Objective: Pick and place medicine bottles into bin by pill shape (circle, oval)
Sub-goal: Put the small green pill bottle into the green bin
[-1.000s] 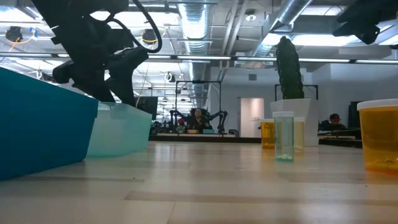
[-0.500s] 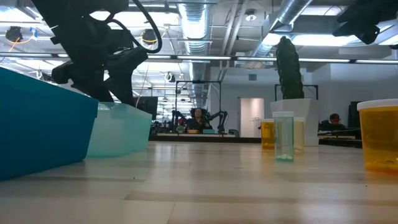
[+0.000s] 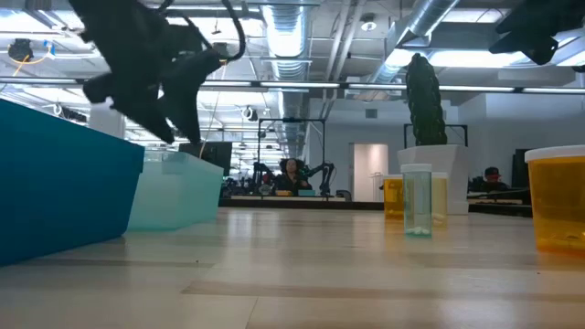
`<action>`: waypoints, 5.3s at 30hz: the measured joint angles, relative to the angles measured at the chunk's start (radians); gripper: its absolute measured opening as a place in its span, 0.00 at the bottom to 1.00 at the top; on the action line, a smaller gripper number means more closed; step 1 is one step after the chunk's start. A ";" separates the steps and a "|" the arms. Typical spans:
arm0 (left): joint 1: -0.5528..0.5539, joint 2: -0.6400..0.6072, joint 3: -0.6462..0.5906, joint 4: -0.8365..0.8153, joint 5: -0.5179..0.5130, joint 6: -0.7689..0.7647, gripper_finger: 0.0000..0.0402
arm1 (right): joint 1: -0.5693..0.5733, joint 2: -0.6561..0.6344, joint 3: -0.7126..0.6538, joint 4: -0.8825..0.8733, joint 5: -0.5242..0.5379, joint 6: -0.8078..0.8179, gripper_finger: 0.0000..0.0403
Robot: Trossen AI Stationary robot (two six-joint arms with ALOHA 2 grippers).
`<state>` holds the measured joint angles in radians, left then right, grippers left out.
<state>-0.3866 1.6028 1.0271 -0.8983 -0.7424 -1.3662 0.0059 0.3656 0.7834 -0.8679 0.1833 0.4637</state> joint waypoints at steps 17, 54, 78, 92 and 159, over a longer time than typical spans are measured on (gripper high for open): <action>0.022 0.027 0.236 0.647 -0.056 0.734 0.57 | 0.000 0.000 0.000 0.000 0.000 0.000 0.43; 0.036 0.610 0.592 0.762 0.102 0.902 0.57 | 0.000 0.000 0.000 -0.038 -0.002 0.008 0.43; 0.014 0.628 0.531 0.809 0.068 0.819 0.57 | 0.000 0.000 -0.001 -0.043 -0.003 0.008 0.43; 0.032 0.626 0.532 0.803 0.135 0.854 0.41 | 0.000 0.000 -0.001 -0.045 -0.002 0.007 0.43; -0.265 0.071 0.494 -0.528 -0.238 -0.268 0.28 | 0.000 0.000 -0.001 -0.036 -0.002 0.008 0.43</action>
<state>-0.6517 1.6733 1.5208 -1.4261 -0.9800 -1.6339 0.0059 0.3655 0.7826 -0.9035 0.1818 0.4713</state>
